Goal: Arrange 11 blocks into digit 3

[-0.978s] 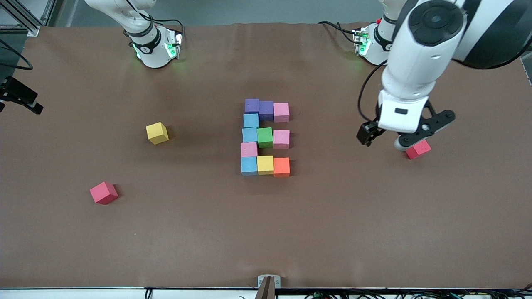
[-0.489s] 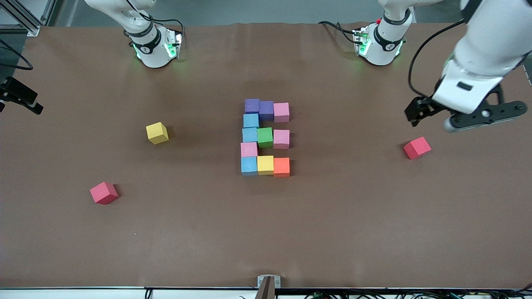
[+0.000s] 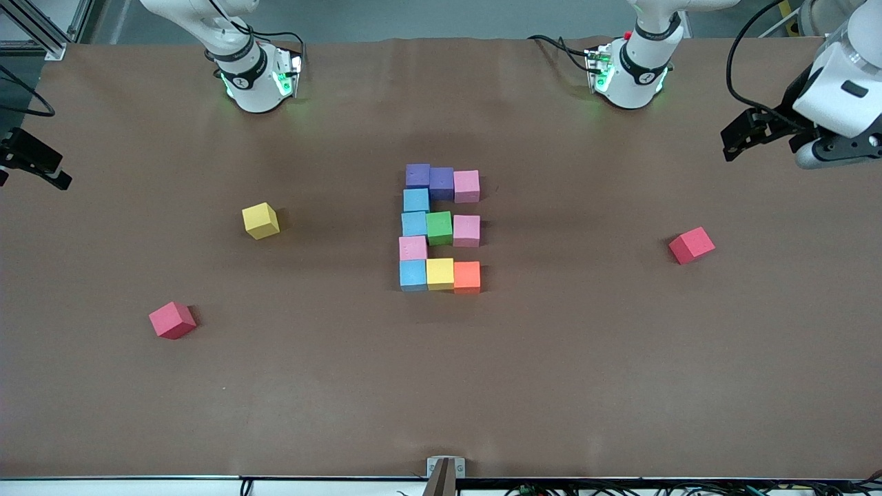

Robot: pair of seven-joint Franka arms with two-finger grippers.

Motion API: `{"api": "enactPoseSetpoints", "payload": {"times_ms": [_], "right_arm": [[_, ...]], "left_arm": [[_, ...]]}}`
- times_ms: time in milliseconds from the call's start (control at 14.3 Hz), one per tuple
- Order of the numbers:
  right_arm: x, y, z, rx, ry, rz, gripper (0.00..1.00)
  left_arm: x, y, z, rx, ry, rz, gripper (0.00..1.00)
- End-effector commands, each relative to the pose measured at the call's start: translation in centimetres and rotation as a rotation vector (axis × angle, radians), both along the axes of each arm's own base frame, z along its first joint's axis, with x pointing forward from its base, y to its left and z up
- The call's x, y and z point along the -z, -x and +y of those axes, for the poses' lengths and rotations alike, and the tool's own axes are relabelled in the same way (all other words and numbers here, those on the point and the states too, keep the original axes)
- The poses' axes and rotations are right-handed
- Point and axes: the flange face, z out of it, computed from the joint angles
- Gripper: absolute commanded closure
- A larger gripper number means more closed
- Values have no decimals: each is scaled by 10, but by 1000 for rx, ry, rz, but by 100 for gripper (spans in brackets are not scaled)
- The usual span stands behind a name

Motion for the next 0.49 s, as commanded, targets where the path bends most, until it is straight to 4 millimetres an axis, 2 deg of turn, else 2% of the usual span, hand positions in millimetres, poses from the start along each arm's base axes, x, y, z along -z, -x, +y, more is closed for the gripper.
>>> {"api": "enactPoseSetpoints", "payload": {"times_ms": [0,140,419], "right_arm": [[-3,-2,2,-5,1,-4,0],[-3,-2,2,-5,1,-4,0],[-3,-2,2,-5,1,-4,0]], "left_arm": [[-11,21,4,25,53,-14,0],[-10,20,2,29,44,-12,0],[-22,19,3,24,44,-37,0]]}}
